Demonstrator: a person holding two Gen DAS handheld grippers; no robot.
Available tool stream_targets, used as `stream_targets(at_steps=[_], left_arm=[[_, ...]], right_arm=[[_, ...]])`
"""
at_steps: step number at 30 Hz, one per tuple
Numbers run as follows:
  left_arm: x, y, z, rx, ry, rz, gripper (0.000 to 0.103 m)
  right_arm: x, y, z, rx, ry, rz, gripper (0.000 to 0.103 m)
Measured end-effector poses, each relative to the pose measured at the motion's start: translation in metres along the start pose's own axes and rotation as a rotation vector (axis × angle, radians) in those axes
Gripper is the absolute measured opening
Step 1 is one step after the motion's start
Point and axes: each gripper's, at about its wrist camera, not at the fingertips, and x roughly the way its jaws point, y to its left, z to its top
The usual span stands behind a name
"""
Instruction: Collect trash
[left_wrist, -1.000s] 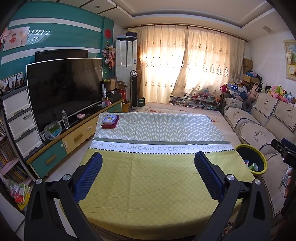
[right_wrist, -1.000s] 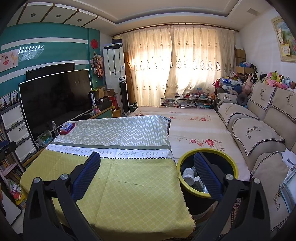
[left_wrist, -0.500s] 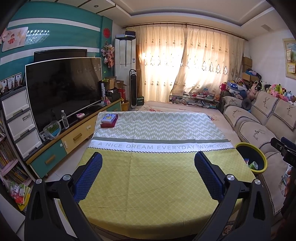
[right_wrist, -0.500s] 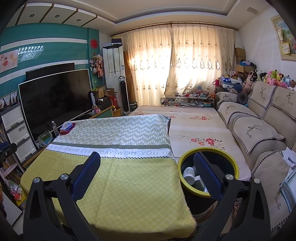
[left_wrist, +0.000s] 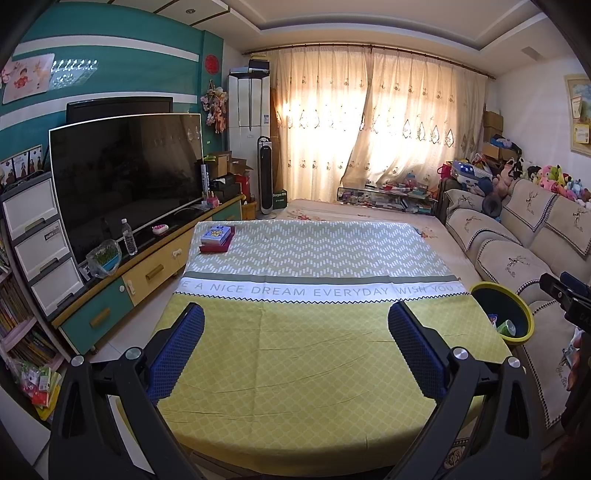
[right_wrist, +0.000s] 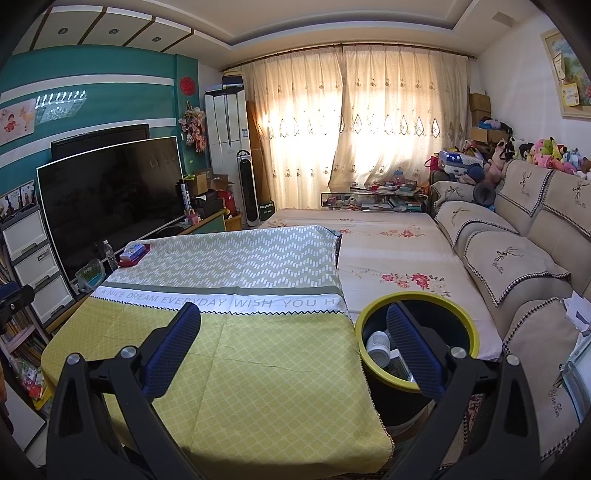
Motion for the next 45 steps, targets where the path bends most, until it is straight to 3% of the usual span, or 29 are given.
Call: stream_targets(at_steps=[40,45], left_arm=[[0.013,0.0,0.001,0.0,0.022,-0.017,0.098],[0.017,-0.003,0.0,0.008,0.024,-0.046,0.098]], right_arm=[[0.01,0.0,-0.005,0.003,0.022,0.011,0.096],[0.012,0.001,-0.006,0.004,0.03,0.016,0.096]])
